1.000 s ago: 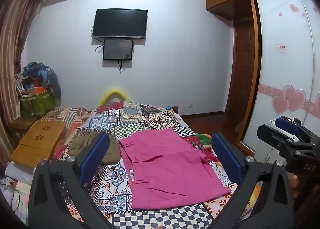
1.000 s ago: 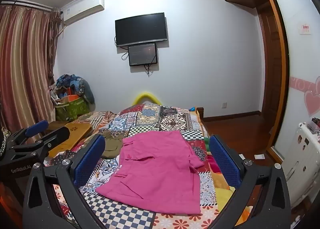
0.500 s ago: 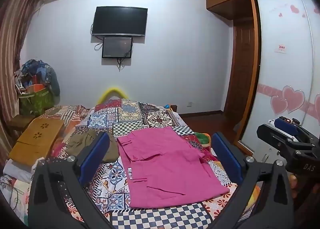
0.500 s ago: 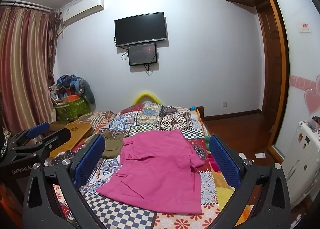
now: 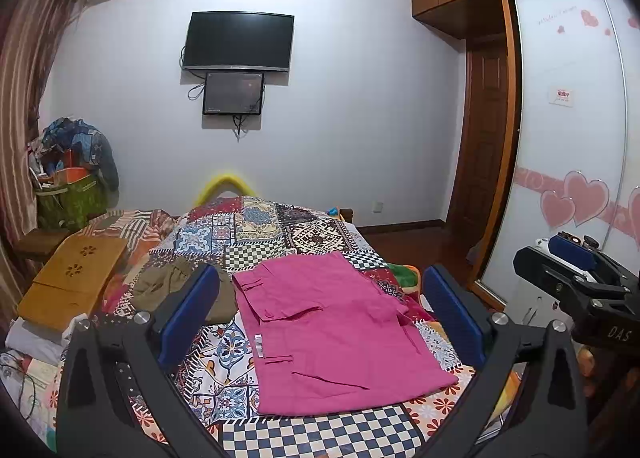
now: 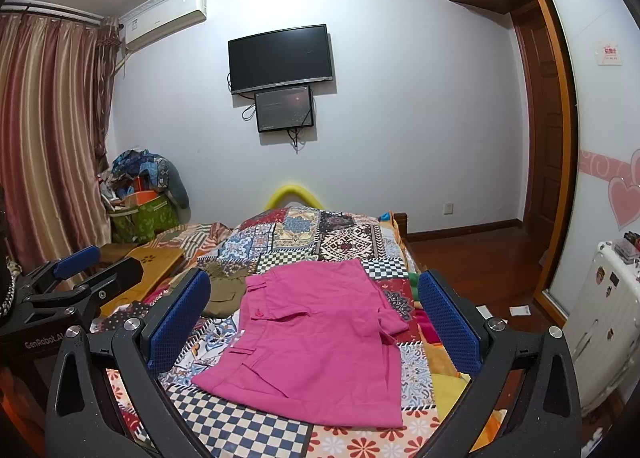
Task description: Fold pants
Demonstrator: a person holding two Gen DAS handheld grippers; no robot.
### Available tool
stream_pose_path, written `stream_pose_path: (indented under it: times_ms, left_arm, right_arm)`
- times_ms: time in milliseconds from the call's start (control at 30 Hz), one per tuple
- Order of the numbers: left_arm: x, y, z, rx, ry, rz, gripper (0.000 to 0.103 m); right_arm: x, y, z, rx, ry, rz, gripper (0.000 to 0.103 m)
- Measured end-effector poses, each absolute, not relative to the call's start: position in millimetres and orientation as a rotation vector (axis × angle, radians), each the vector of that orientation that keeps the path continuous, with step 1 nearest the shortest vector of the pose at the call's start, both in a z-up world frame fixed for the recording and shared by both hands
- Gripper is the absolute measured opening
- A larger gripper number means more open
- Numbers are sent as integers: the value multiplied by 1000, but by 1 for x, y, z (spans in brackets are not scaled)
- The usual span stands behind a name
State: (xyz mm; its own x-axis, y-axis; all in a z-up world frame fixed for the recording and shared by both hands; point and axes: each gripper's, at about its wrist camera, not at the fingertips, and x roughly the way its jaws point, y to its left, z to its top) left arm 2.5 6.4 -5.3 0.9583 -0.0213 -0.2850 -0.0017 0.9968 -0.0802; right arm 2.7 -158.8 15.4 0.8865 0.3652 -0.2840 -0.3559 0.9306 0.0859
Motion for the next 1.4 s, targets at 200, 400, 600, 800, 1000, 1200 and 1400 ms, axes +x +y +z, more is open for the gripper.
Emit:
stream_pose_path:
  times_ms: [200, 400, 600, 800, 1000, 1200, 1400]
  left_arm:
    - [2, 3, -4, -73, 291, -11, 103]
    - [2, 3, -4, -74, 292, -12, 103]
    - [3, 3, -4, -74, 293, -13, 103]
    - [3, 2, -2, -74, 292, -18, 103]
    - [3, 2, -3, -73, 288, -20, 103]
    - [3, 3, -2, -76, 292, -21, 103]
    - [3, 4, -2, -76, 292, -22, 103]
  right_arm:
    - [3, -159, 16, 34, 302, 375, 103]
    - [4, -159, 16, 35, 303, 376, 103]
    - [4, -159, 16, 36, 303, 376, 103]
    - [4, -160, 16, 39, 305, 376, 103]
    - [5, -161, 16, 39, 305, 376, 103]
    - [5, -161, 17, 40, 307, 375, 103]
    - [5, -162, 16, 40, 308, 376, 103]
